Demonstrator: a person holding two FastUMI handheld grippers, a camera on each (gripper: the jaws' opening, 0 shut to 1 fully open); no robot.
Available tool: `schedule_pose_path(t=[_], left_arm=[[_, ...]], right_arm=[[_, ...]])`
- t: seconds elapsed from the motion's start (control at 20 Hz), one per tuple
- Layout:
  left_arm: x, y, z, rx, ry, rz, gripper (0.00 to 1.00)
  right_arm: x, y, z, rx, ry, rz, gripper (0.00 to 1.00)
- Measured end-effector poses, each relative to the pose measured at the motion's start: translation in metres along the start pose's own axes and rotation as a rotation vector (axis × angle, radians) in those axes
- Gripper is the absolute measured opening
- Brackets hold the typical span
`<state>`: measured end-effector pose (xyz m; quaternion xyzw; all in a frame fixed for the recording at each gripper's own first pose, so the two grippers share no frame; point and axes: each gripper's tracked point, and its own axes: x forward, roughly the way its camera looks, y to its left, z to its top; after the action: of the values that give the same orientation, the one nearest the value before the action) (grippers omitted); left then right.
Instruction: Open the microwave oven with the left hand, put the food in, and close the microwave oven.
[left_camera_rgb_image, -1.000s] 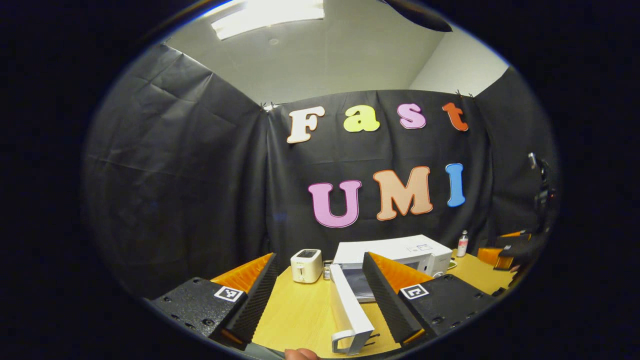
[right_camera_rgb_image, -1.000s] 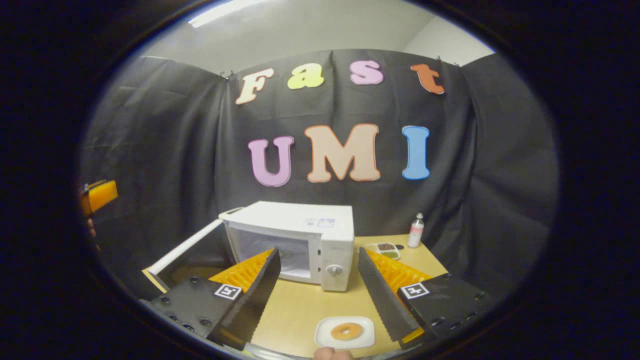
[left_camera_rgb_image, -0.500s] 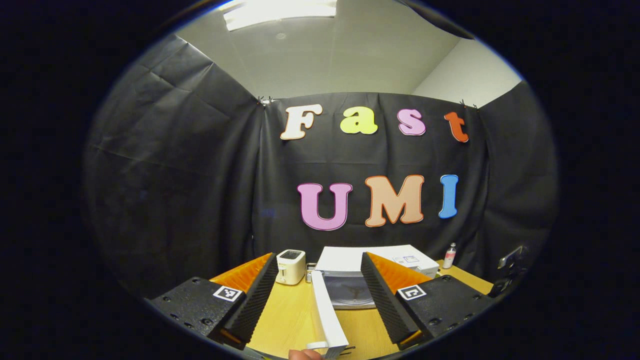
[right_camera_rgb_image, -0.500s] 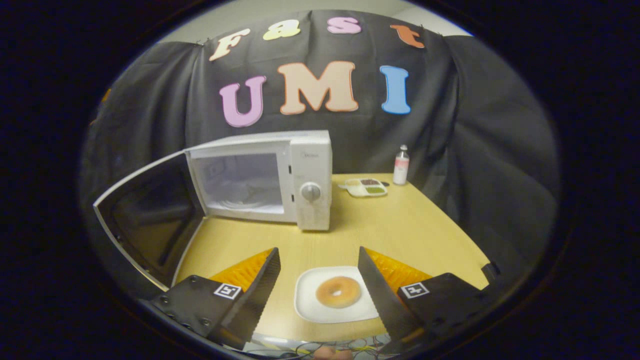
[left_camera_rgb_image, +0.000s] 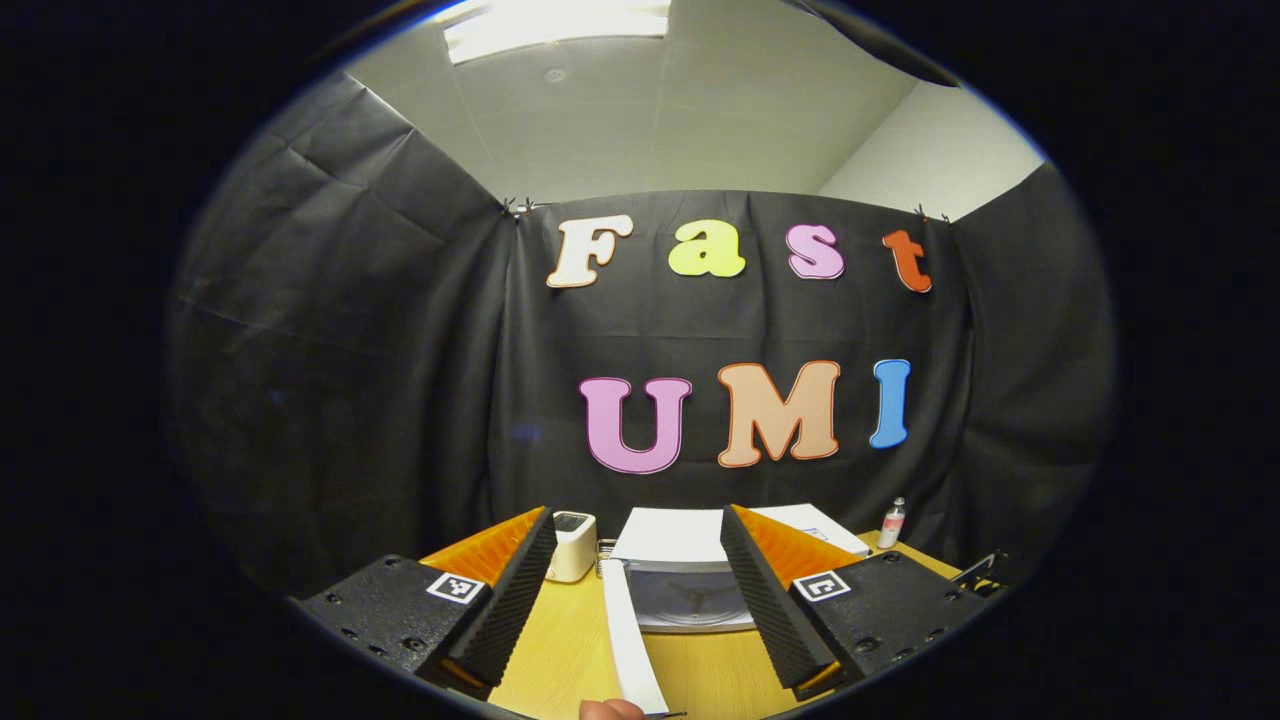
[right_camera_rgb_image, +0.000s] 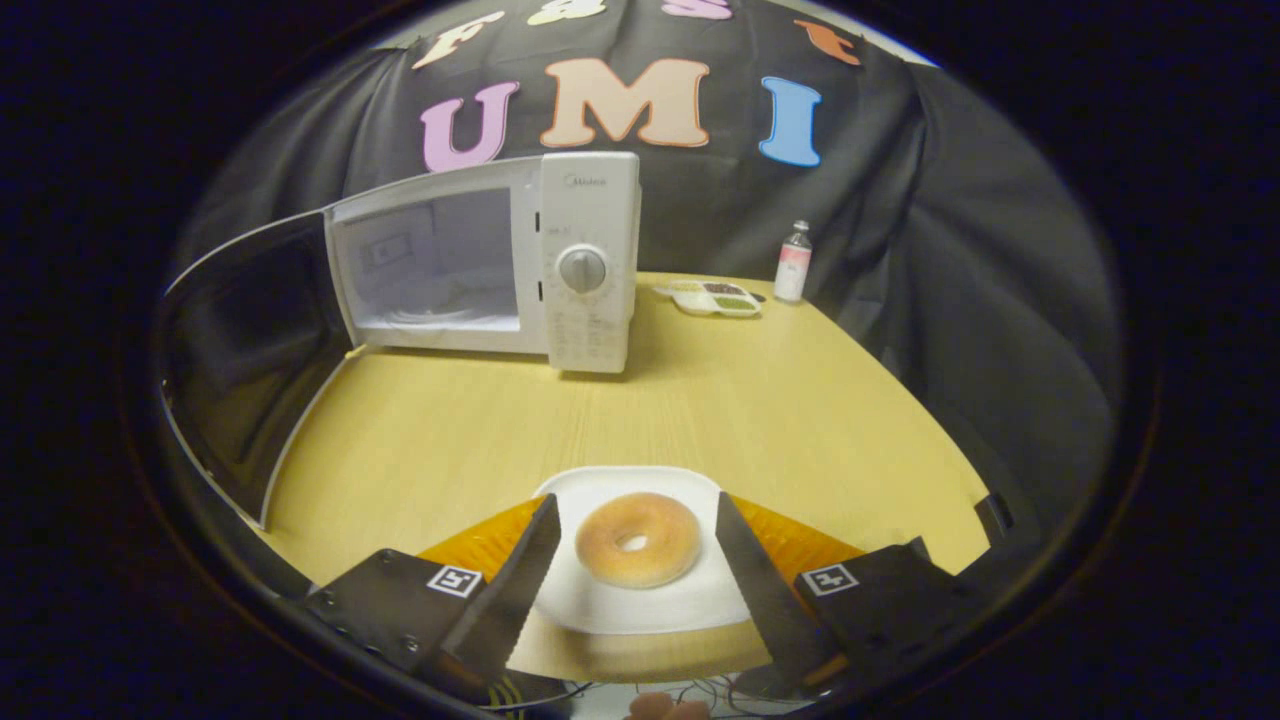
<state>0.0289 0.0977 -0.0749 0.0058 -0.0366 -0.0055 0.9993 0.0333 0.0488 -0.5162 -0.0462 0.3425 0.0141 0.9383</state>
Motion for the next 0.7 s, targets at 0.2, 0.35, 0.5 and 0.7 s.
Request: schedule_pose_path(t=[0.2, 0.35, 0.5, 0.7], left_arm=[[0.015, -0.004, -0.001, -0.034, -0.014, -0.029, 0.96], [0.031, -0.011, -0.004, -0.038, -0.014, -0.061, 0.96], [0.041, -0.010, -0.007, -0.030, -0.008, -0.084, 0.96], [0.051, -0.008, -0.017, -0.054, 0.015, -0.089, 0.96]], right_arm=[[0.016, -0.002, -0.014, 0.019, 0.049, -0.036, 0.98], [0.029, -0.003, -0.027, 0.028, 0.096, -0.058, 0.99], [0.032, -0.002, -0.024, 0.071, 0.086, -0.070, 0.97], [0.035, 0.002, -0.023, 0.077, 0.087, -0.056, 0.92]])
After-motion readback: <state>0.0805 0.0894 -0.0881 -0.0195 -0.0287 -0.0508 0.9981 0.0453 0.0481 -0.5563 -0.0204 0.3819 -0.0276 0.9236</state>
